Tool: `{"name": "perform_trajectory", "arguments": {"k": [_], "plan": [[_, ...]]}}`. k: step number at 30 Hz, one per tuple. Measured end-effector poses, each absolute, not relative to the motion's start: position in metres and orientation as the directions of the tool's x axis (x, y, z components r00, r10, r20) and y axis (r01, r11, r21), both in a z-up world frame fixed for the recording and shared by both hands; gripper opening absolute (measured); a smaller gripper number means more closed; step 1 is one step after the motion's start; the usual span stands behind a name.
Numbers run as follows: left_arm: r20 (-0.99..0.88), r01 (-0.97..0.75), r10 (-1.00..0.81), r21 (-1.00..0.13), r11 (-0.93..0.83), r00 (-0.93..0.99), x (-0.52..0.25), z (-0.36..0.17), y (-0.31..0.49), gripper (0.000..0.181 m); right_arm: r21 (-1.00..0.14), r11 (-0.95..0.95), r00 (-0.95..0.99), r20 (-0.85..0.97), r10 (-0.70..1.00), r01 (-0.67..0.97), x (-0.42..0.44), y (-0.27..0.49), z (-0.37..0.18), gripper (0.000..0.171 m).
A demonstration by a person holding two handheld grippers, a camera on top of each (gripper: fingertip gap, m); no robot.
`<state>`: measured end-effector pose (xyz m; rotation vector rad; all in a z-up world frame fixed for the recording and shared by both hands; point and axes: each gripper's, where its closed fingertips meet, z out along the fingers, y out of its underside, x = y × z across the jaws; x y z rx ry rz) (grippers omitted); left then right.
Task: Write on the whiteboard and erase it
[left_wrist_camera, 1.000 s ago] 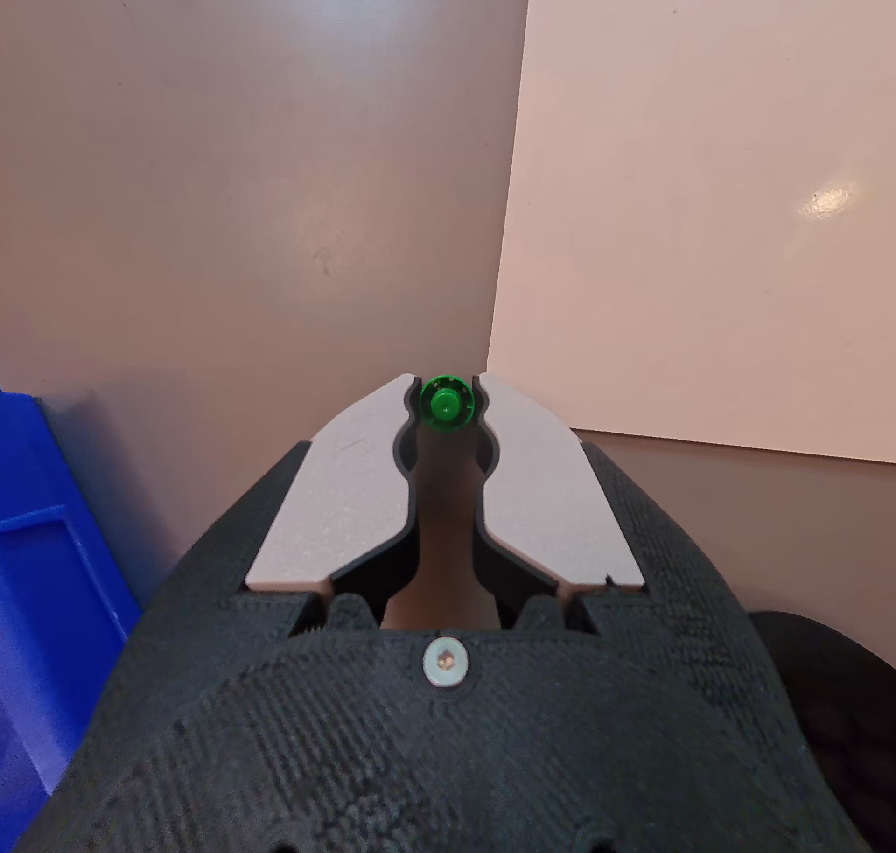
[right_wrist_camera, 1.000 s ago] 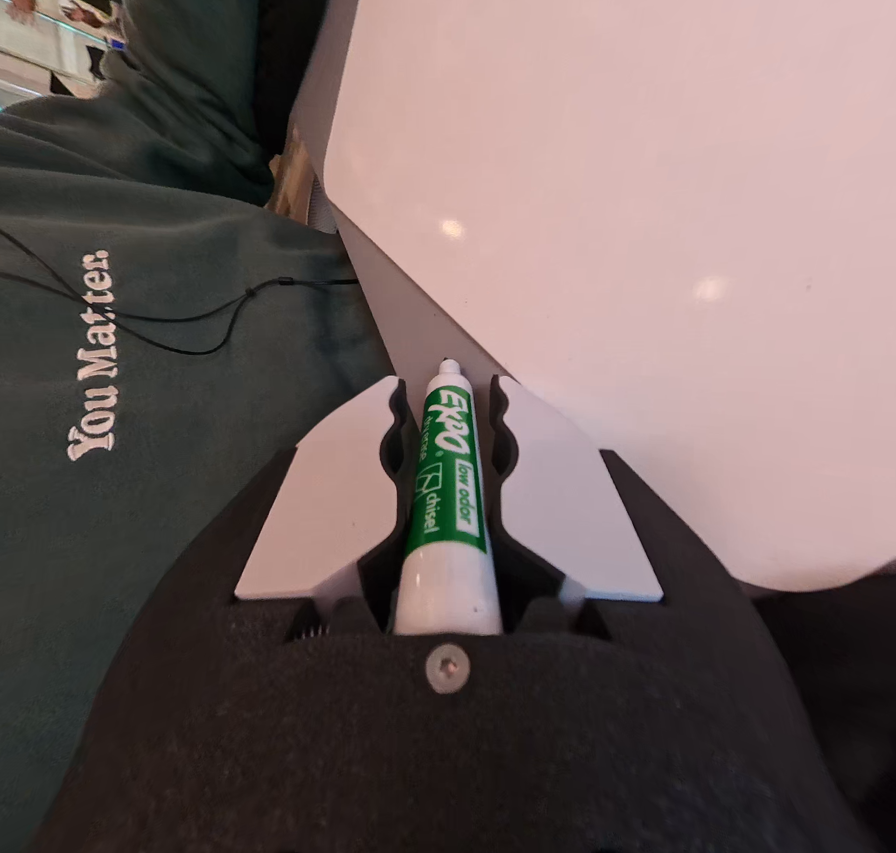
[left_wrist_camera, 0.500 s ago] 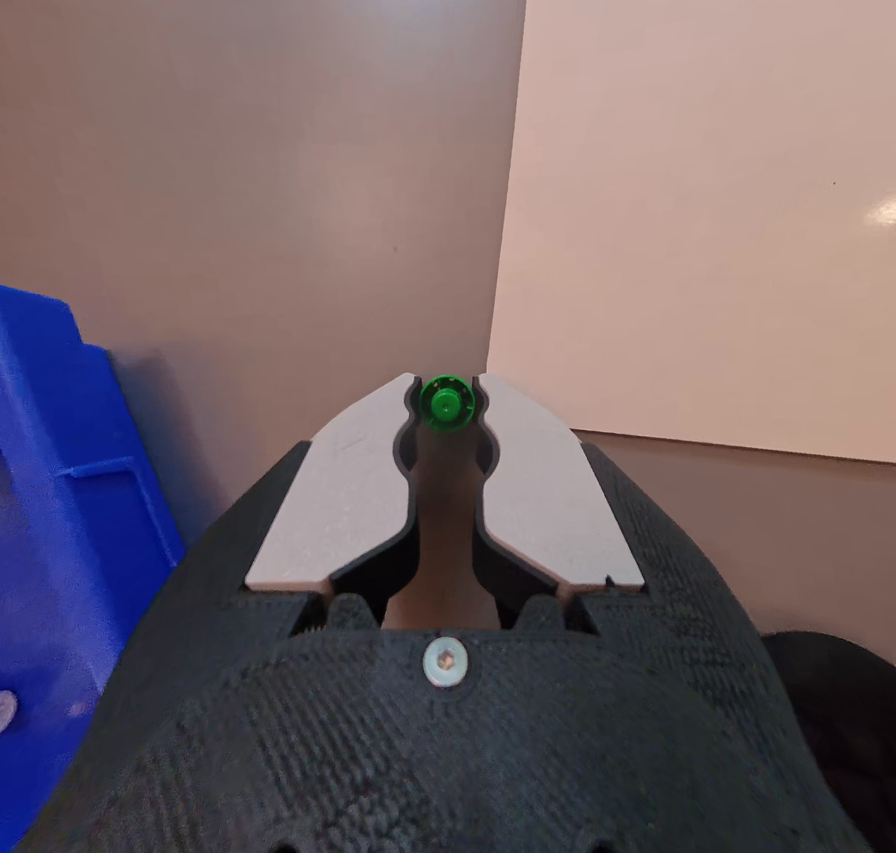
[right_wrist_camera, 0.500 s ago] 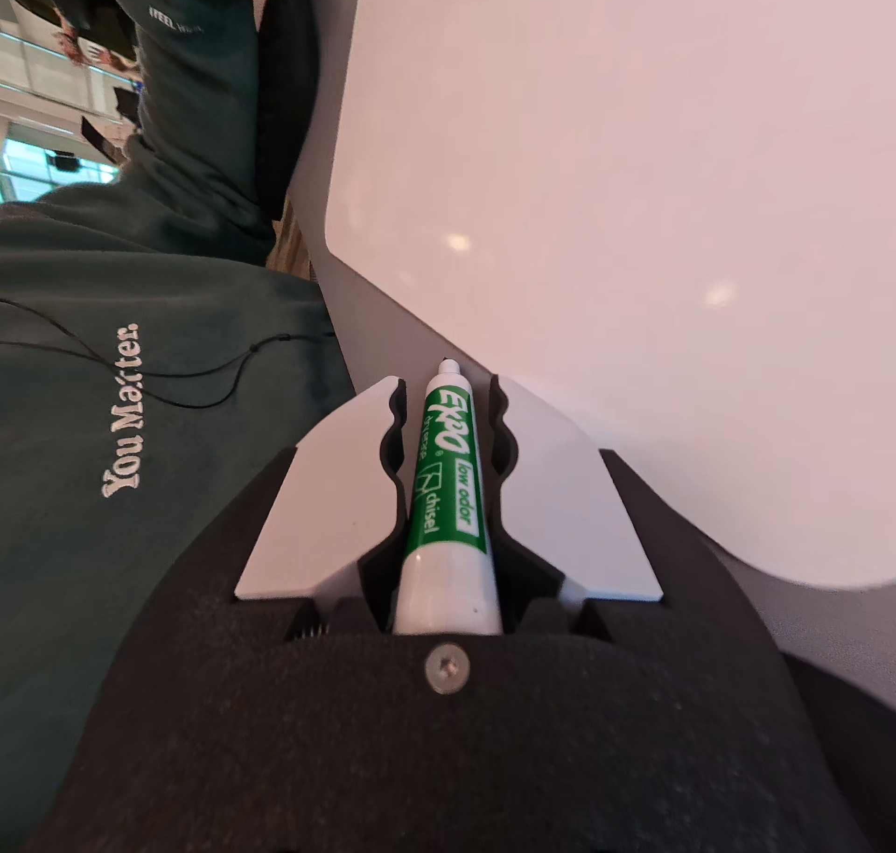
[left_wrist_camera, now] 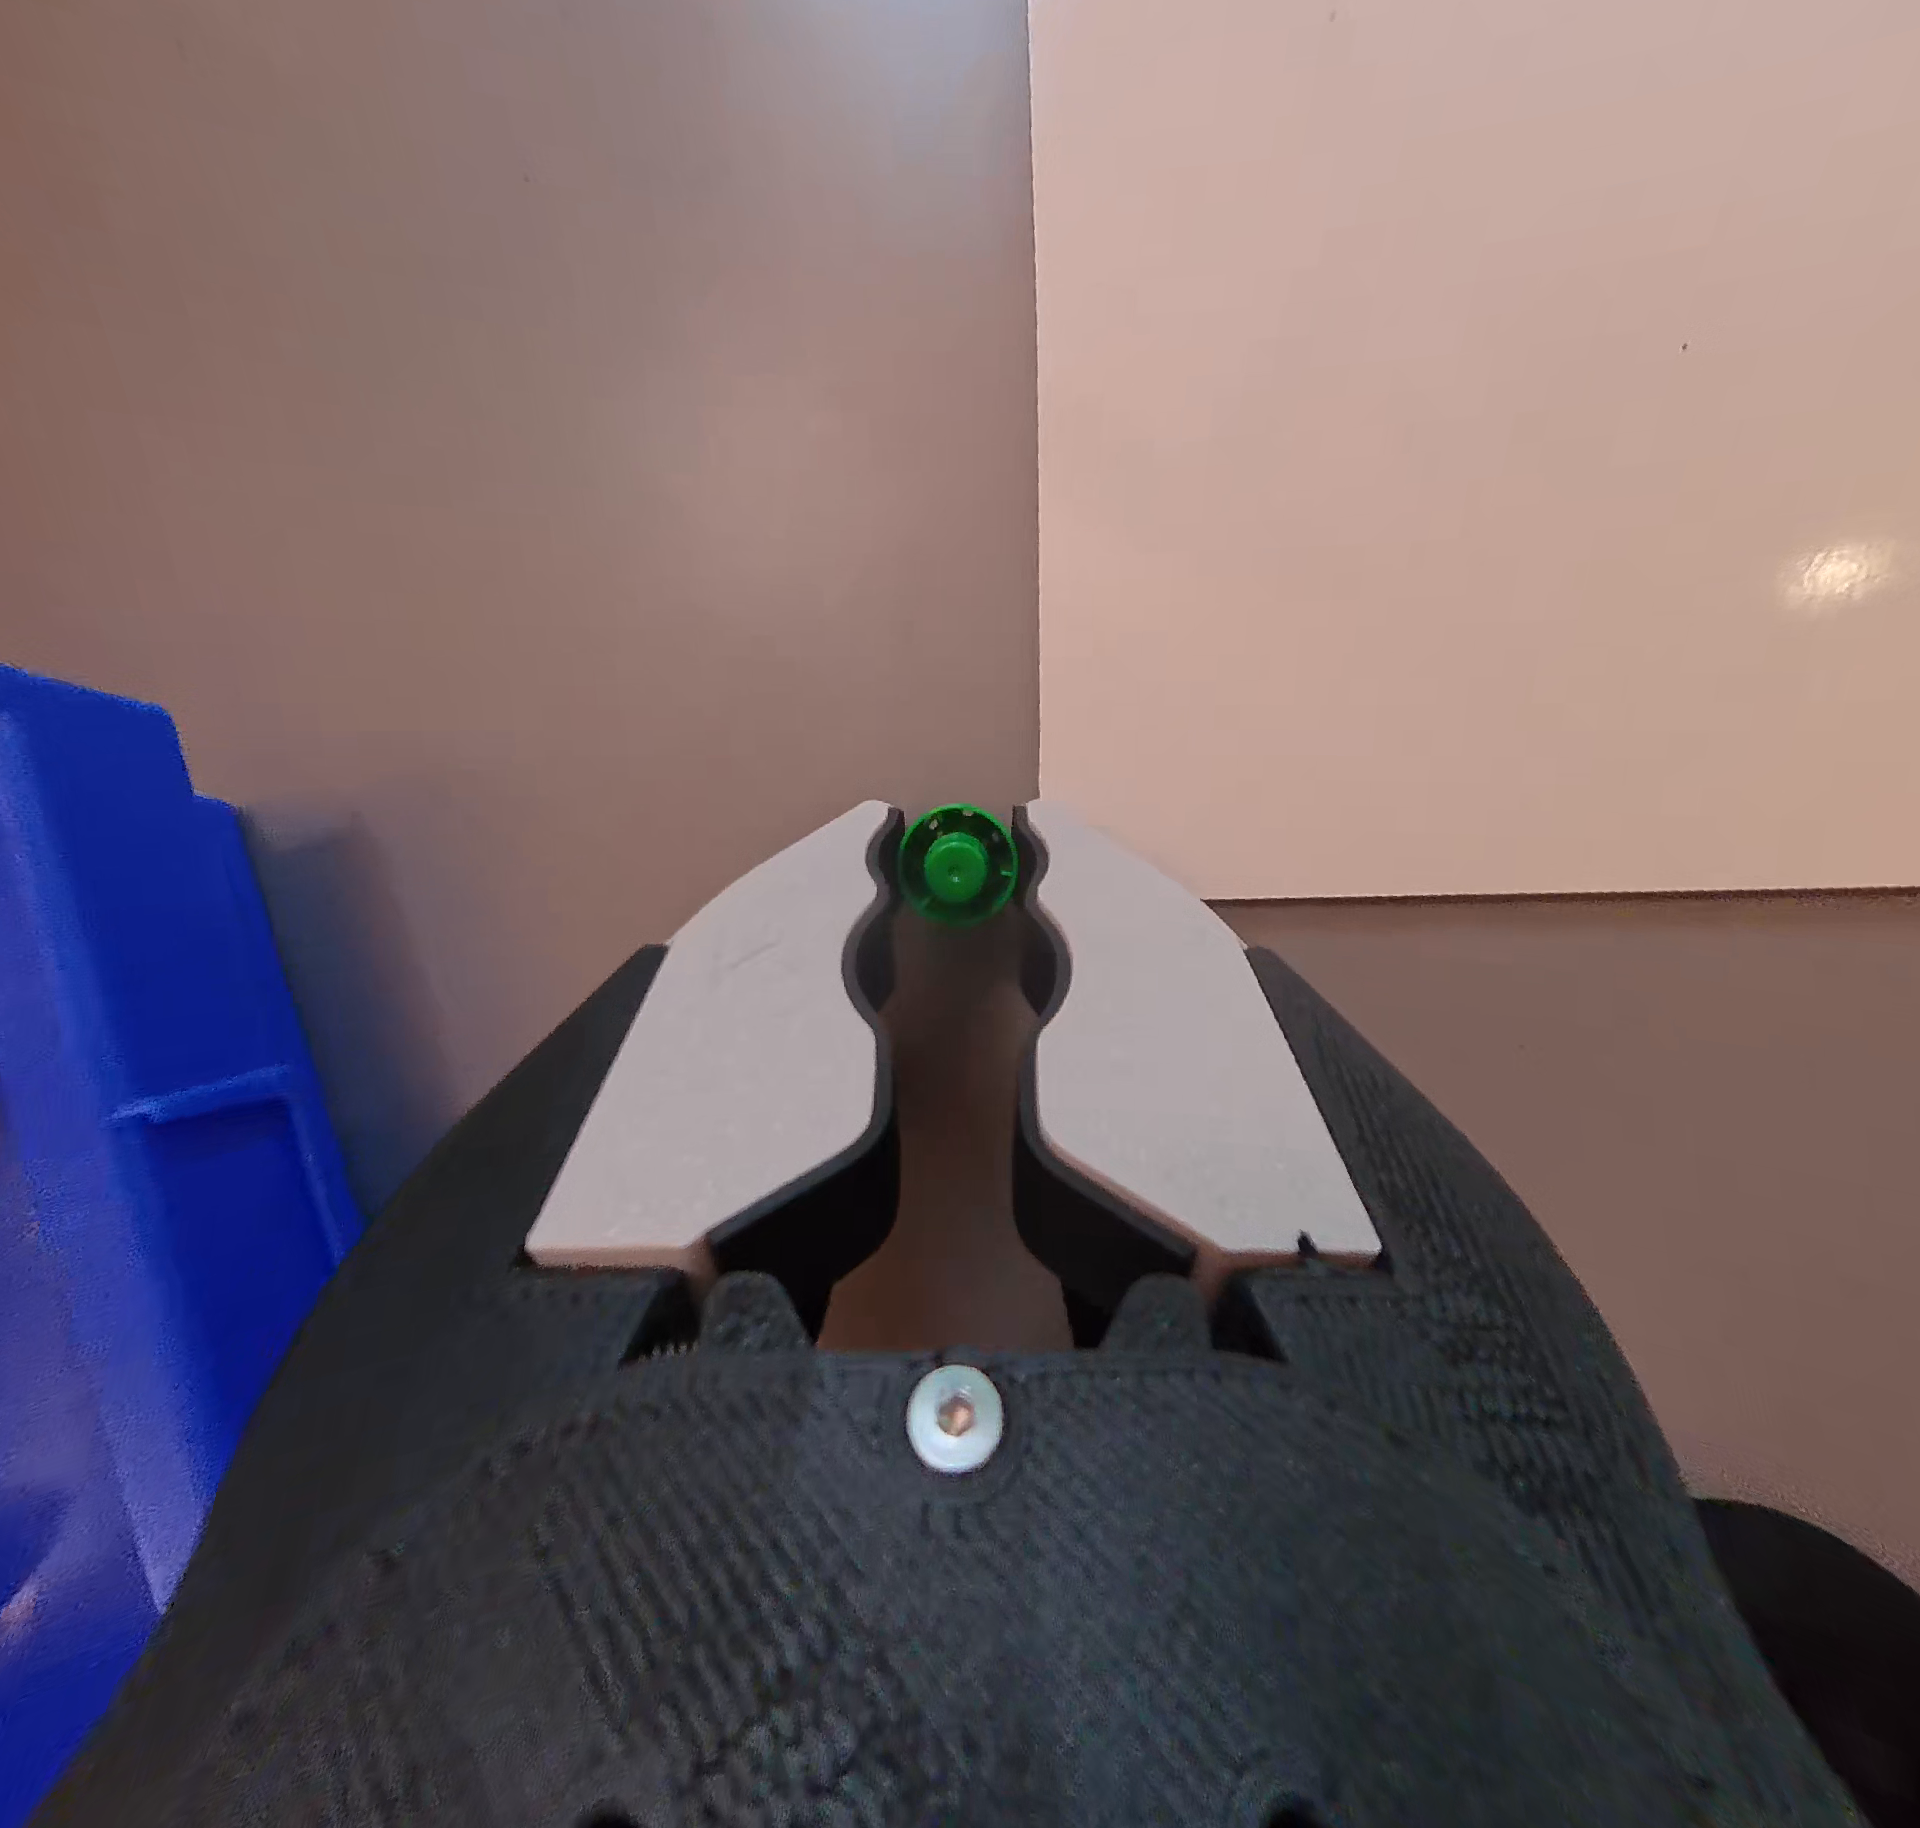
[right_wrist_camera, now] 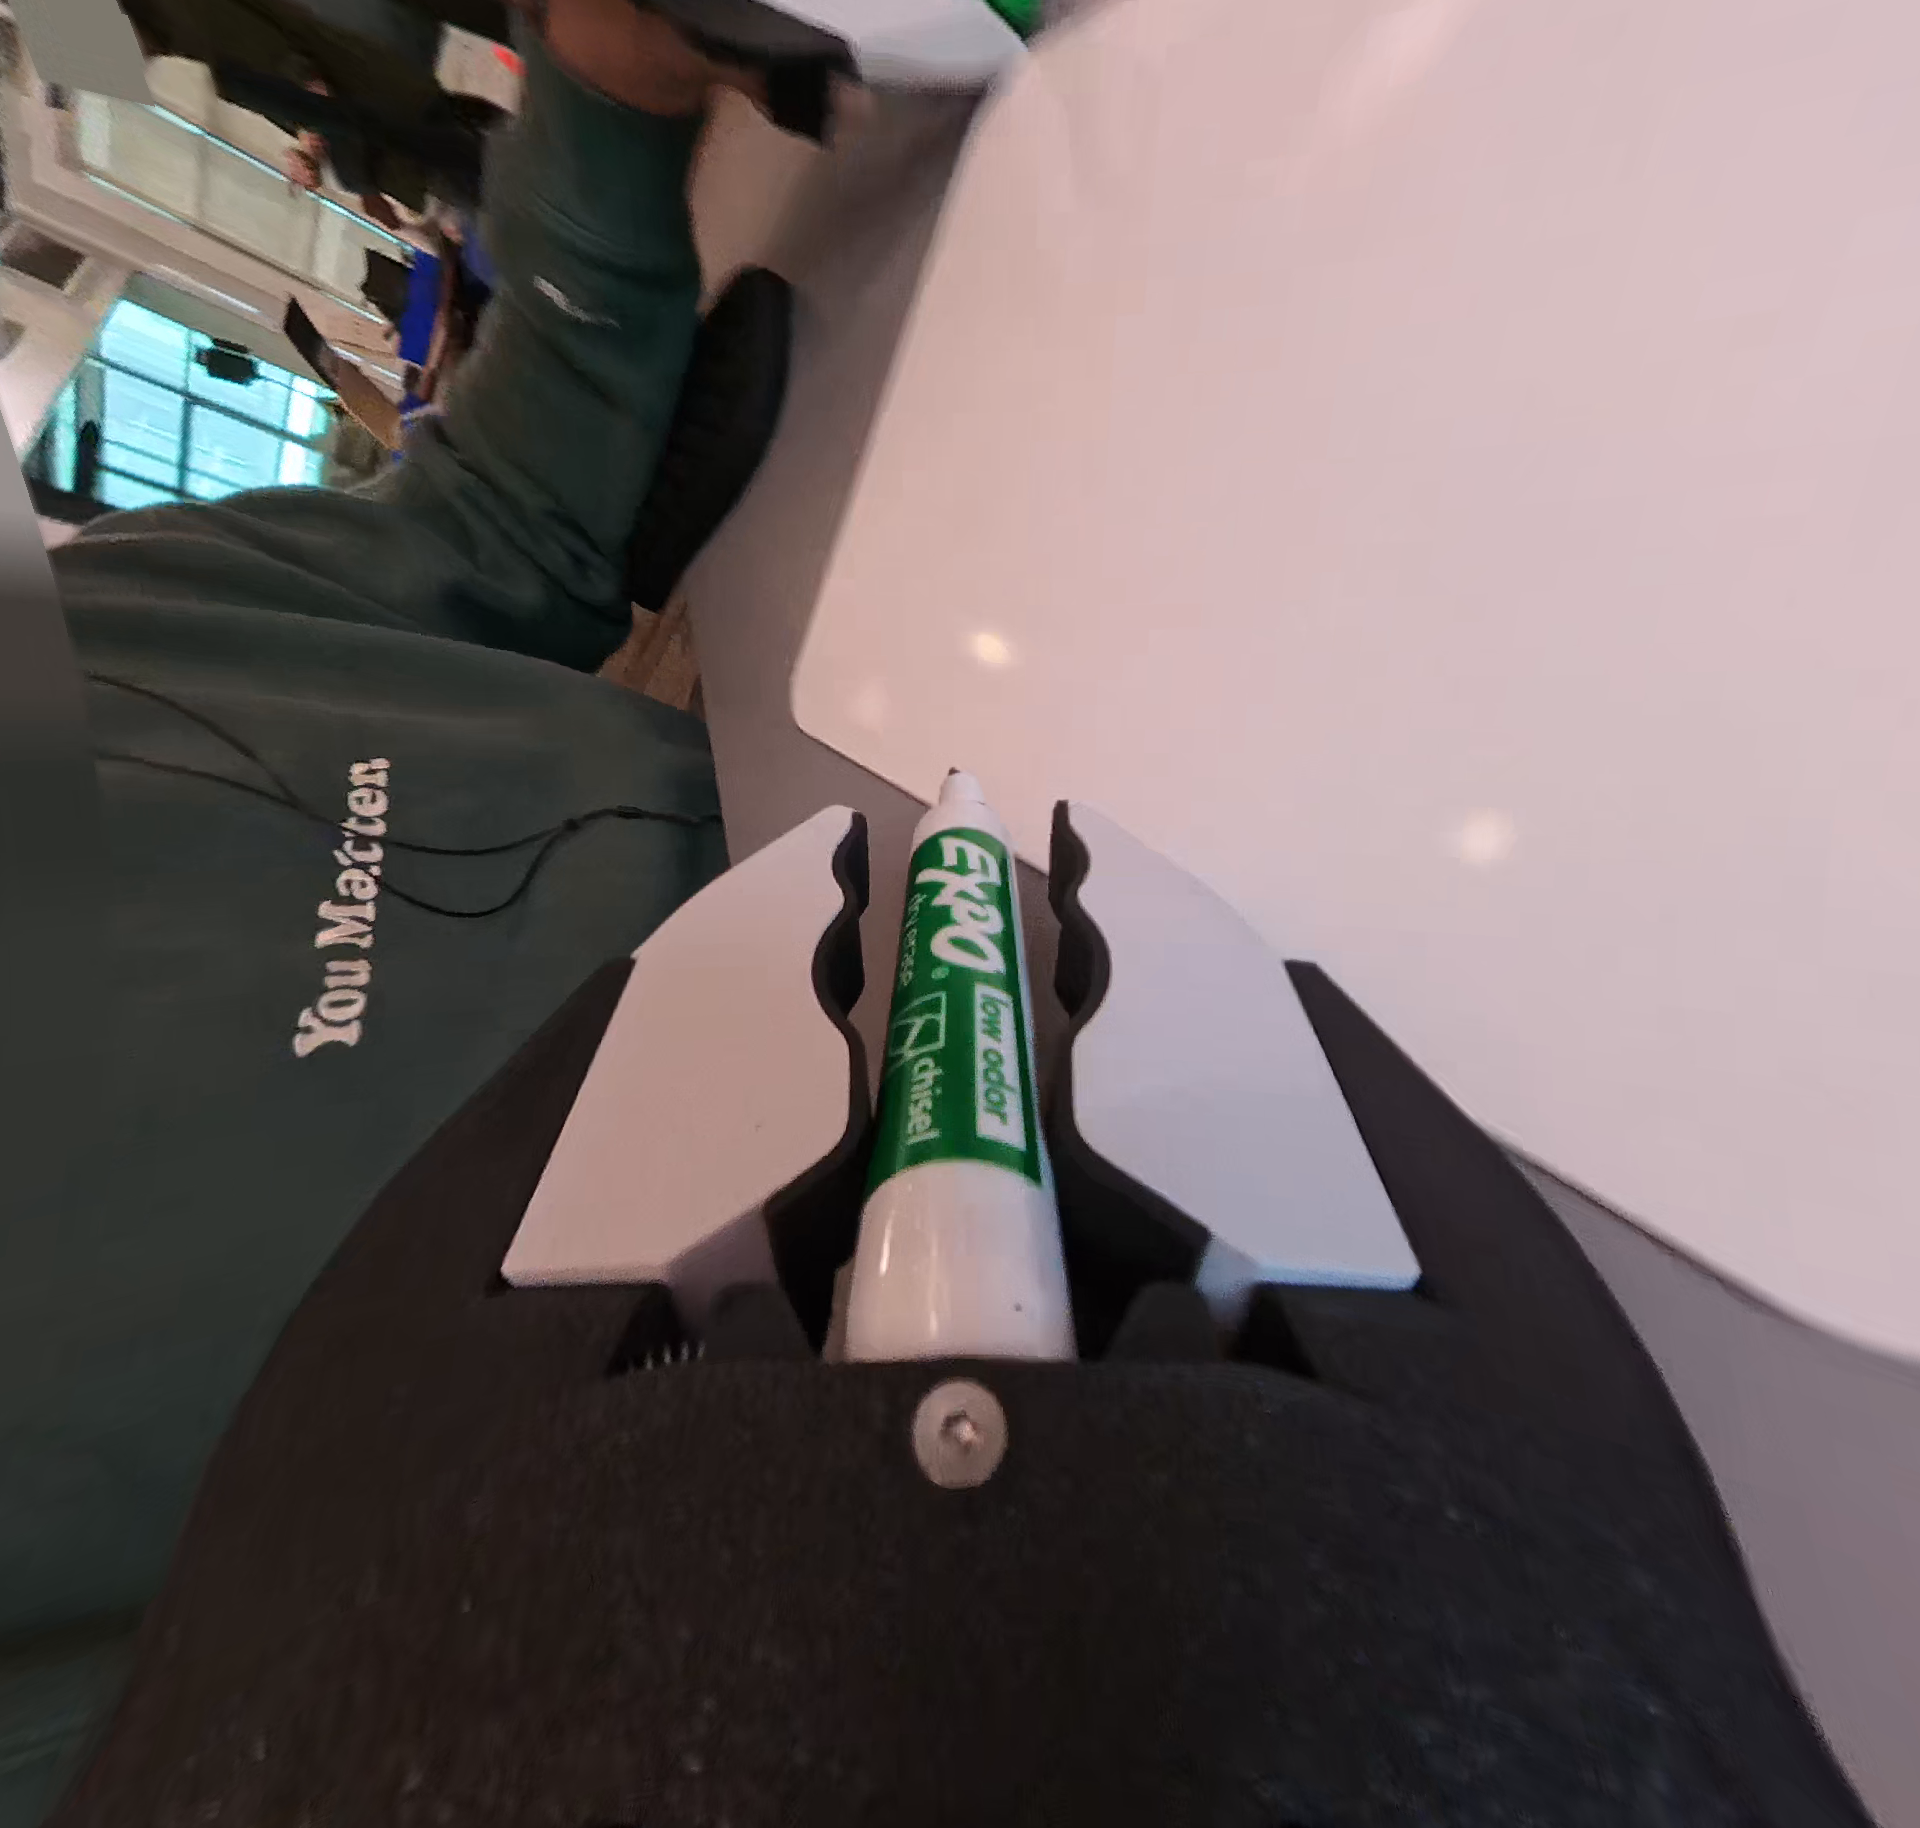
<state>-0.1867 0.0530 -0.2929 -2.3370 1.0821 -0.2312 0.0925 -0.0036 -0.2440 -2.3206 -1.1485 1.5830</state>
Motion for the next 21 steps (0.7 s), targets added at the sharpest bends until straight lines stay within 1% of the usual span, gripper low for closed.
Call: {"name": "perform_trajectory", "arguments": {"k": [2, 5, 8, 11, 14, 21], "plan": [[-0.078, -0.661, -0.754, -0.546, -0.515, 0.652, -0.184, -0.293, 0.052, 0.02, -0.596, -0.649, 0.091, -0.7, 0.708, 0.473, 0.082, 0.001, -0.221, 0.034], [-0.071, -0.661, -0.765, -0.557, -0.502, 0.64, -0.178, -0.293, 0.05, 0.02, -0.757, -0.51, 0.017, -0.552, 0.833, 0.408, 0.058, 0.01, -0.193, 0.034], [-0.098, -0.668, -0.768, -0.57, -0.478, 0.633, -0.176, -0.292, 0.05, 0.02, -0.842, -0.363, -0.027, -0.407, 0.913, 0.4, 0.027, 0.015, -0.18, 0.034], [-0.12, -0.657, -0.762, -0.602, -0.455, 0.637, -0.175, -0.289, 0.051, 0.02, -0.868, -0.241, -0.06, -0.294, 0.954, 0.434, -0.007, 0.022, -0.178, 0.034], [-0.15, -0.626, -0.743, -0.659, -0.417, 0.652, -0.174, -0.28, 0.057, 0.02, -0.855, -0.144, -0.093, -0.218, 0.972, 0.498, -0.036, 0.028, -0.186, 0.034], [-0.241, -0.584, -0.691, -0.748, -0.315, 0.681, -0.178, -0.262, 0.068, 0.02, -0.797, -0.051, -0.132, -0.162, 0.978, 0.602, -0.073, 0.022, -0.227, 0.034]]}}
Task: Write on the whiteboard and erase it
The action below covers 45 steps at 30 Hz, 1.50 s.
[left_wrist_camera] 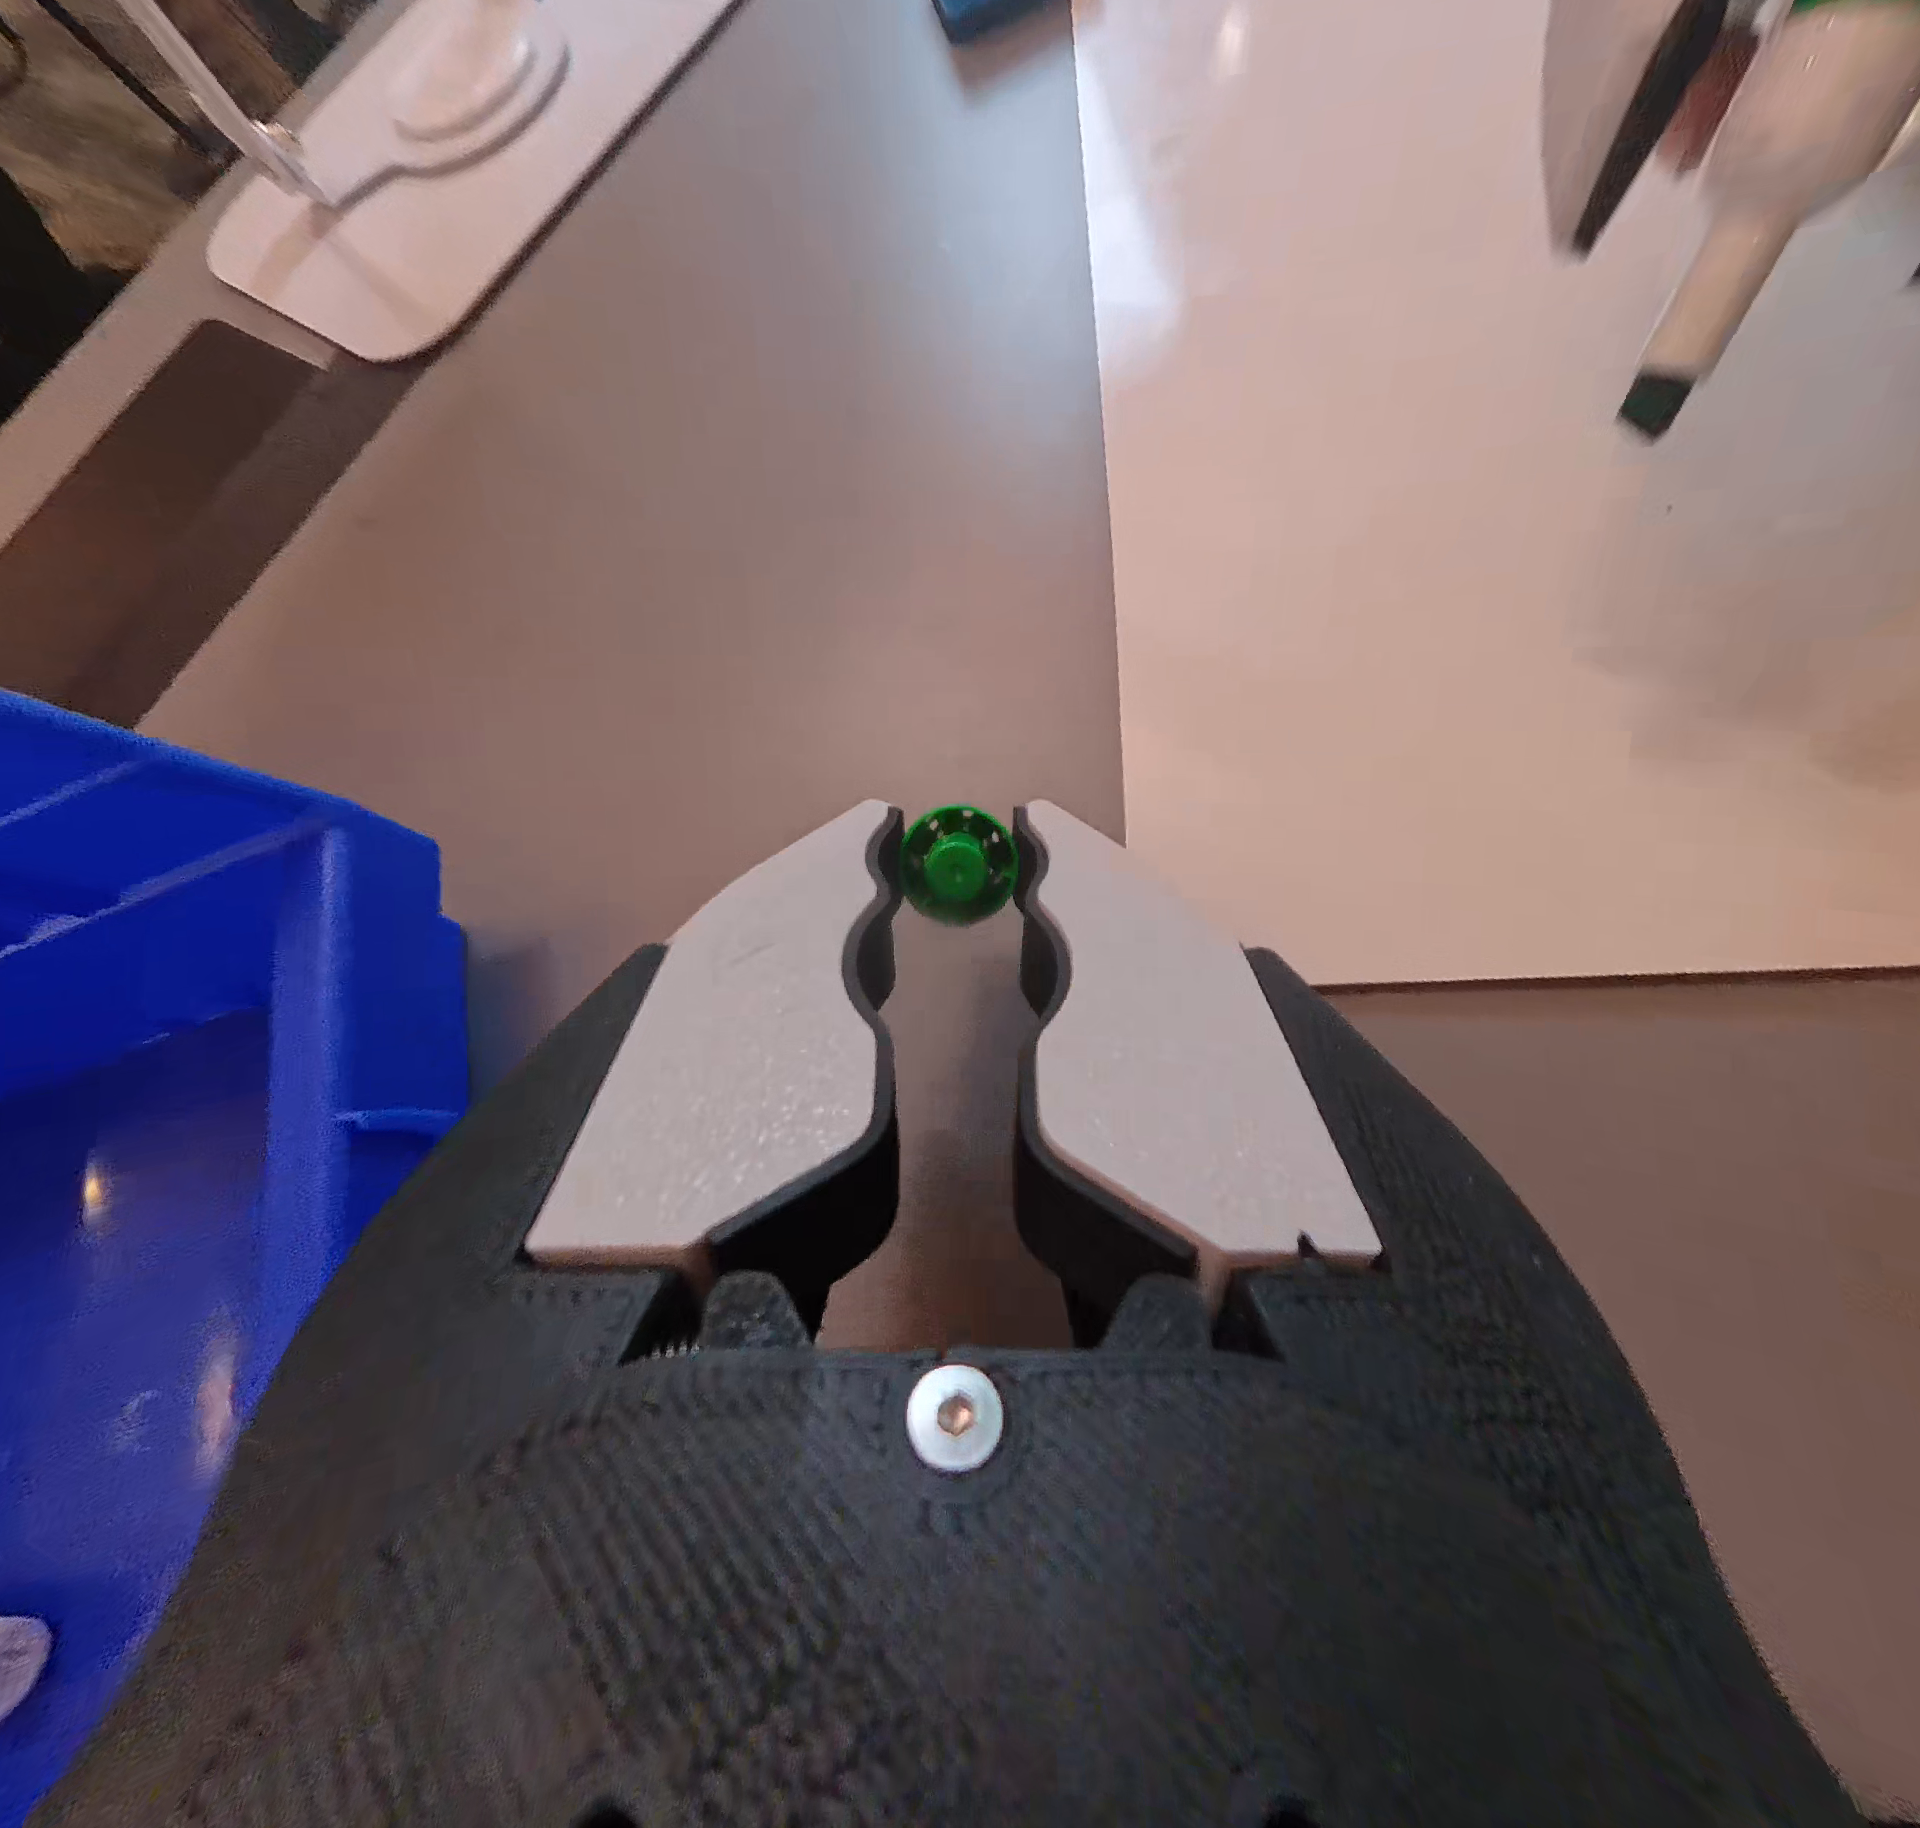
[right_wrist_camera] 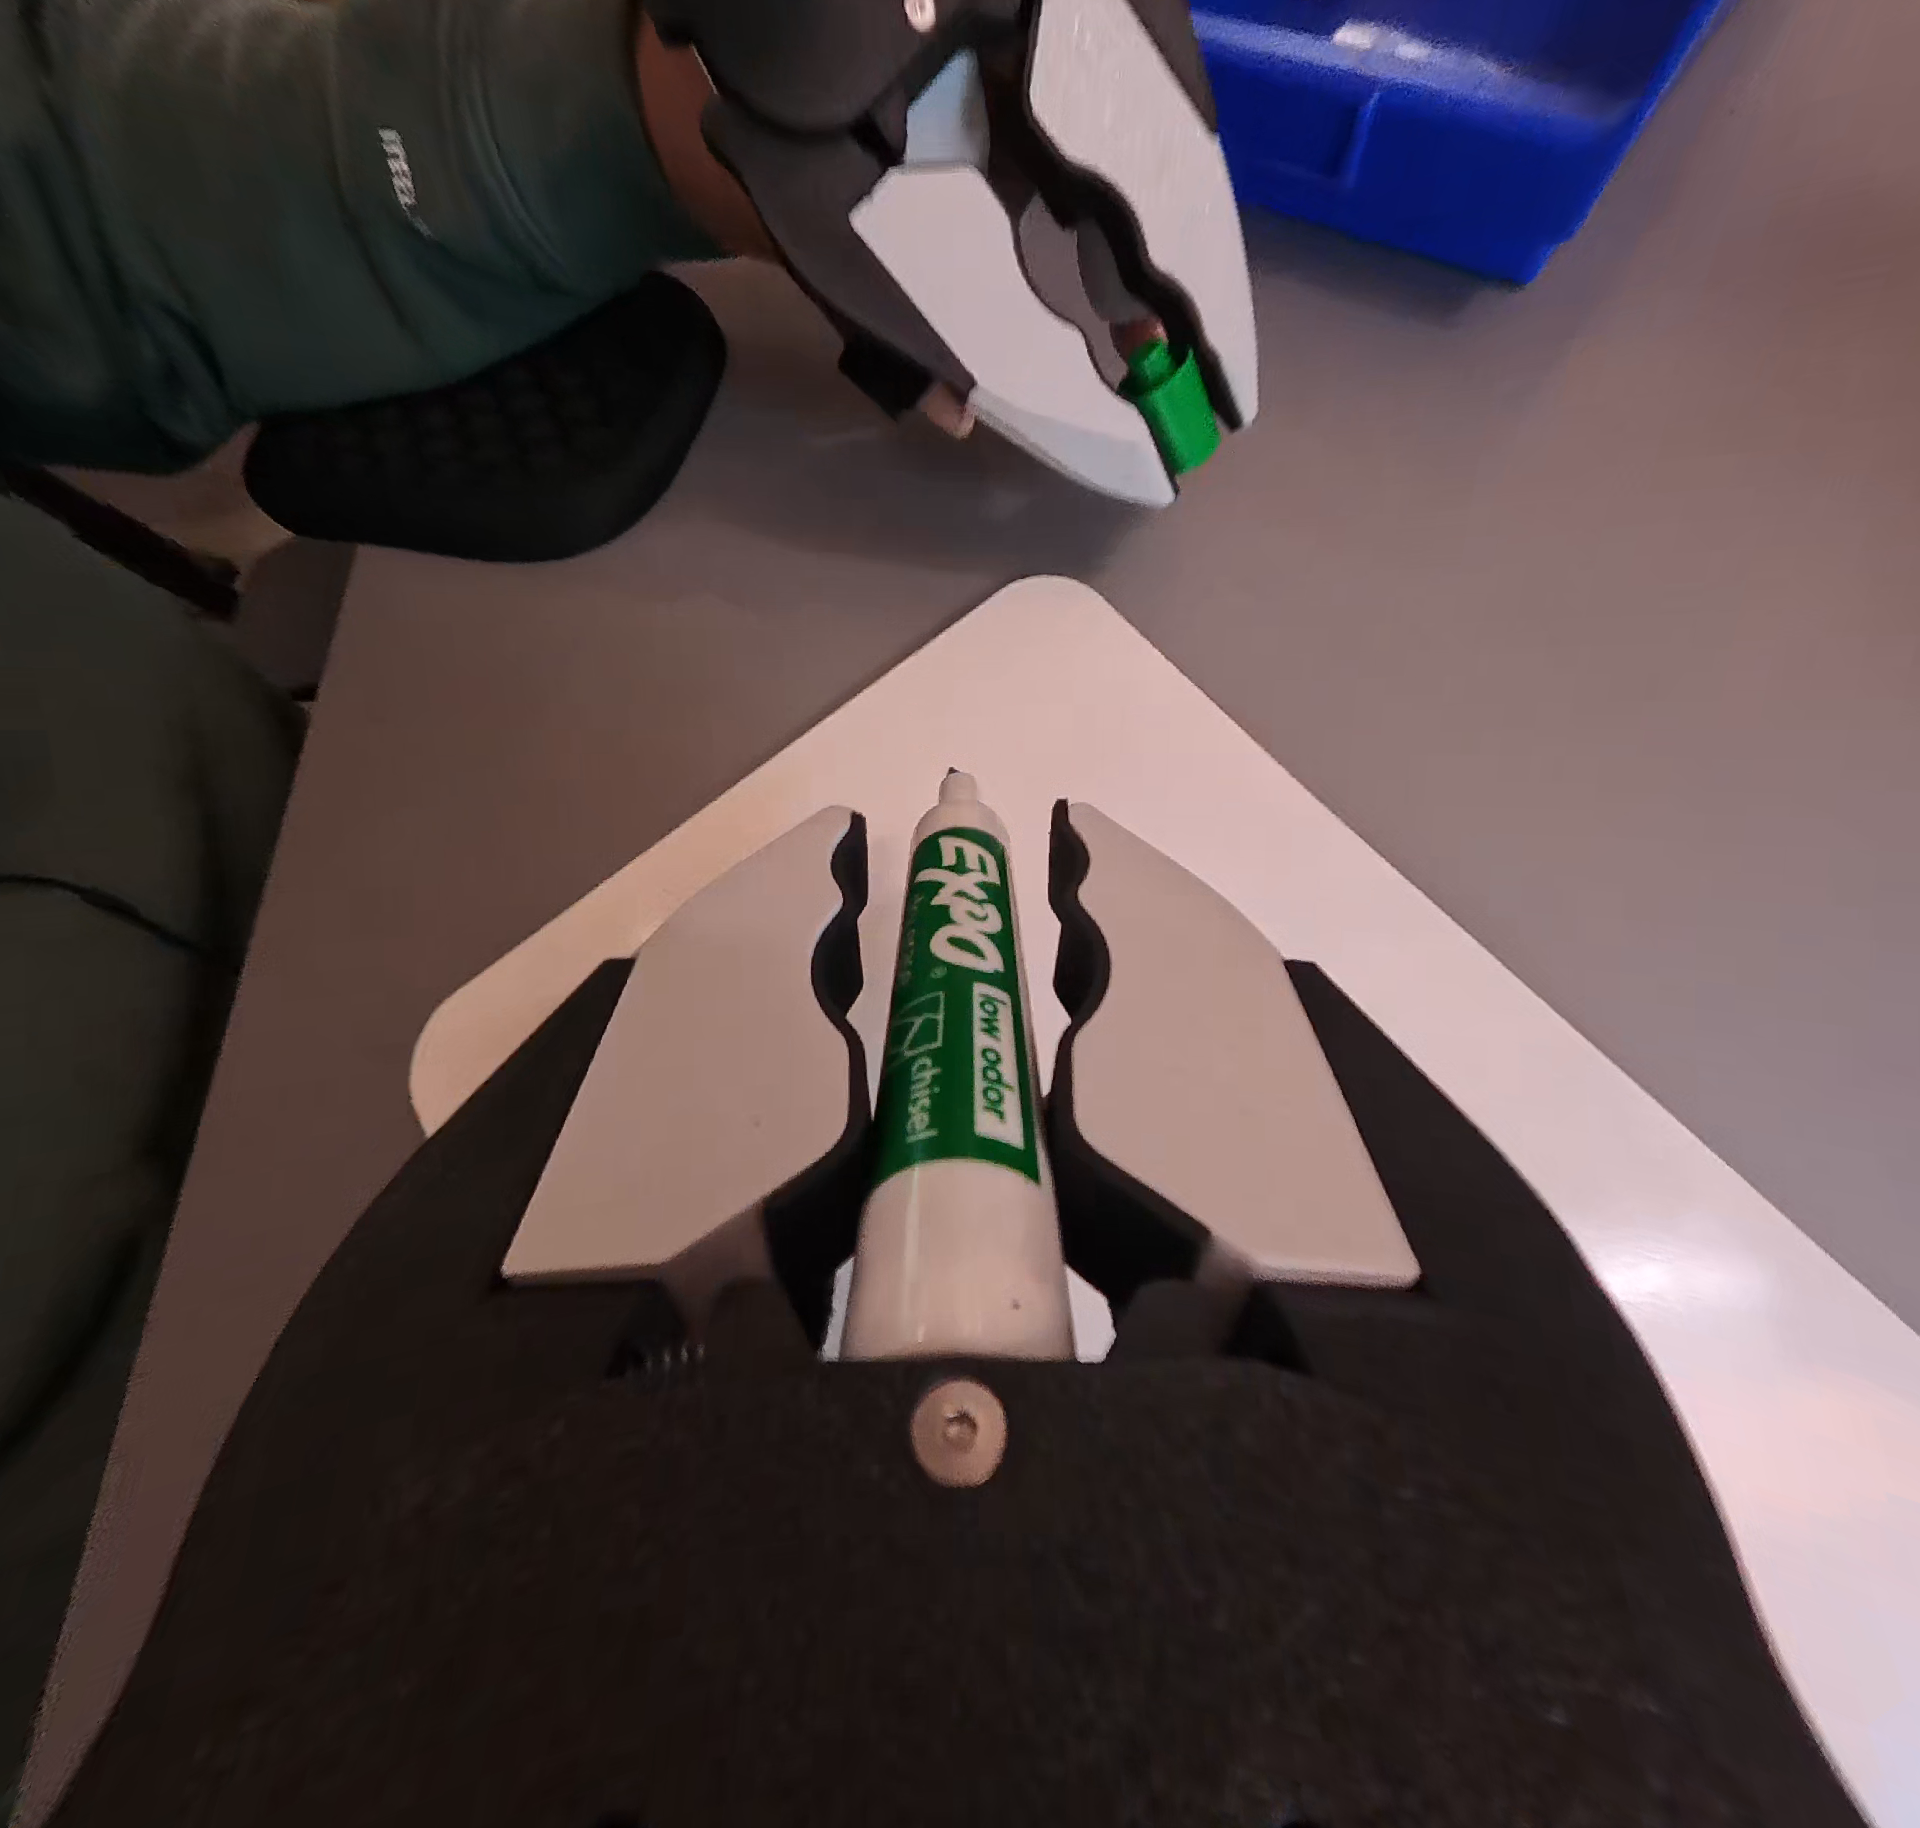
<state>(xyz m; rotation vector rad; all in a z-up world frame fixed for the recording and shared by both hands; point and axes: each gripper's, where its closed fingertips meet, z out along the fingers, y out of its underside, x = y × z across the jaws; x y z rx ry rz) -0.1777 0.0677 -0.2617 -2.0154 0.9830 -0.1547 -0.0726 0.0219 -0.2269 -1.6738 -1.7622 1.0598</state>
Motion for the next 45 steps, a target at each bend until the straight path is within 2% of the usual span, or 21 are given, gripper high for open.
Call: {"name": "perform_trajectory", "arguments": {"k": [5, 14, 19, 26, 45], "plan": [[-0.253, -0.577, -0.695, -0.768, -0.278, 0.673, -0.177, -0.258, 0.069, 0.02, -0.75, 0.049, -0.159, -0.075, 0.984, 0.66, -0.072, 0.02, -0.246, 0.034], [-0.285, -0.663, -0.774, -0.715, -0.221, 0.566, -0.167, -0.267, 0.054, 0.02, -0.637, 0.326, -0.303, 0.149, 0.941, 0.699, -0.091, 0.016, -0.263, 0.034], [-0.292, -0.663, -0.767, -0.715, -0.221, 0.571, -0.169, -0.269, 0.057, 0.02, -0.57, 0.409, -0.367, 0.194, 0.91, 0.713, -0.098, 0.015, -0.268, 0.034], [-0.204, -0.617, -0.793, -0.744, -0.255, 0.574, -0.164, -0.27, 0.052, 0.02, -0.5, 0.467, -0.41, 0.227, 0.883, 0.729, -0.107, 0.021, -0.267, 0.034], [-0.219, -0.612, -0.765, -0.742, -0.273, 0.606, -0.175, -0.271, 0.06, 0.02, -0.412, 0.523, -0.466, 0.239, 0.852, 0.746, -0.102, 0.018, -0.275, 0.034]]}}
